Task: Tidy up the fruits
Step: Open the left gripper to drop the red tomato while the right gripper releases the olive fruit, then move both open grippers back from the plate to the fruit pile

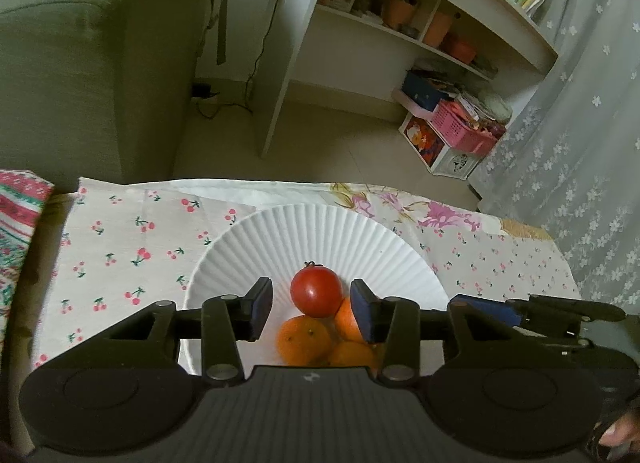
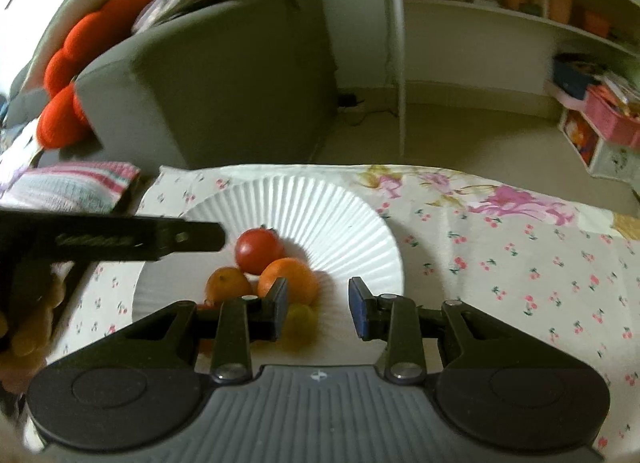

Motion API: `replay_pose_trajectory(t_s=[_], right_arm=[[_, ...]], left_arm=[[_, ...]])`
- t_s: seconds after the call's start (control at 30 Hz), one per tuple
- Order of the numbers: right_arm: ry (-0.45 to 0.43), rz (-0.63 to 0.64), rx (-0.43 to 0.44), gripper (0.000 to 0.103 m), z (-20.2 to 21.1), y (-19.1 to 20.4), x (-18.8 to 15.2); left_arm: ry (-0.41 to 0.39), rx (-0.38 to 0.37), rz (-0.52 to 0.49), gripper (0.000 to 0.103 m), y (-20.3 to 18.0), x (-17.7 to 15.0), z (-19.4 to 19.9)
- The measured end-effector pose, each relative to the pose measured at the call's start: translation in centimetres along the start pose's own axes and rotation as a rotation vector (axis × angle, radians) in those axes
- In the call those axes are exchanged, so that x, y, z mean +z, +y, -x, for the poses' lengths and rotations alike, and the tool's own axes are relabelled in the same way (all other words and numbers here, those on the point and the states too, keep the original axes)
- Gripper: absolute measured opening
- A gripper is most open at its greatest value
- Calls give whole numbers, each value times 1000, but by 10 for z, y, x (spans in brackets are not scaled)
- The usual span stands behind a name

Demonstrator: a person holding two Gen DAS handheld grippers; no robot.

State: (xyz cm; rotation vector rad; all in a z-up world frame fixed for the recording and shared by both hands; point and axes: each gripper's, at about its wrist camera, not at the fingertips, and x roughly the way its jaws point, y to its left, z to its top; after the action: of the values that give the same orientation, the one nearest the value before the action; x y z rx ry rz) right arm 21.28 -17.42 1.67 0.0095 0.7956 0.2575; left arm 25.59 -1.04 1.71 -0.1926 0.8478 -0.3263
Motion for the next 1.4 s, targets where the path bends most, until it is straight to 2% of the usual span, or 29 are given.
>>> replay_pose_trajectory(t_s=[0.13,0.2,0.33,0.43,0.5,0.6,0.8,0.93,1.1,1.23,1.4], right_arm=[[10,-48,17,33,6,-2,0],[22,-52,20,39,10,1,0],[48,-47,37,41,18,10,-1],[61,-64,62,54,26,12,-3],[64,-50,63,69,33,18,-5],[62,-17,49,75,42,26,-7],[80,-42,85,84,50,33,-7],[106,-34,106,87,56,40,-10],[157,-65,148,90,61,45,-16],[167,-44,148,90,66,55,-24],[195,-49,183,86,68,63,-36]], left_arm=[[-8,13,8,41,0,-2,11],[-10,43,3,43,-2,-5,17],[-8,100,-32,46,-9,-12,28],[-10,119,-40,53,-12,-19,38],[-7,132,-42,55,-13,-24,45],[0,151,-45,58,-13,-34,56],[4,179,-22,69,-6,-51,79],[3,187,4,78,1,-64,95],[6,198,0,82,2,-78,108],[18,221,-39,82,-2,-96,113],[39,206,-58,82,3,-117,118]])
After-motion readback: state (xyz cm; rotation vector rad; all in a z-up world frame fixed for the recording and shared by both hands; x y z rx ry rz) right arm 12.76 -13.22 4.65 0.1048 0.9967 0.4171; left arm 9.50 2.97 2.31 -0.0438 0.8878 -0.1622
